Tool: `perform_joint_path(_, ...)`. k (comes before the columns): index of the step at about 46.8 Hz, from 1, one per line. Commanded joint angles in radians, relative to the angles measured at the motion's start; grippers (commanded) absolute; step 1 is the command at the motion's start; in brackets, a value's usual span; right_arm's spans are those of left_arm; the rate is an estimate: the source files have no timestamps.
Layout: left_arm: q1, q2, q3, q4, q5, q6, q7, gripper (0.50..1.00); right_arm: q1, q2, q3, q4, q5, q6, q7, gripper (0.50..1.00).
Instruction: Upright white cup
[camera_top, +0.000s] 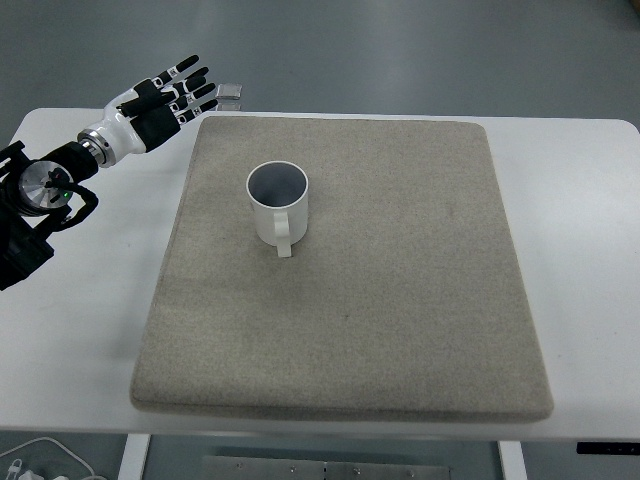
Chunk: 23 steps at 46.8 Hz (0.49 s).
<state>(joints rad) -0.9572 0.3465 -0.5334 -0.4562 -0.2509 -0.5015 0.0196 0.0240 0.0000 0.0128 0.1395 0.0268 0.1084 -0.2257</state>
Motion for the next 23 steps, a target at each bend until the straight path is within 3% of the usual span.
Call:
perform_joint_path(1,-0.002,-0.001,-0.003,-0.001,-0.002,0.0,0.008,0.996,-0.001,0.0,-0.001,0.0,0.001,0.0,0.0,0.93)
perform_joint_path(23,0.0,-0.014,-0.042,0.002,-0.002,-0.003,0.019,0.996,0.001,0.0,-0.002,0.003,-0.001,0.008,0.0,0.93)
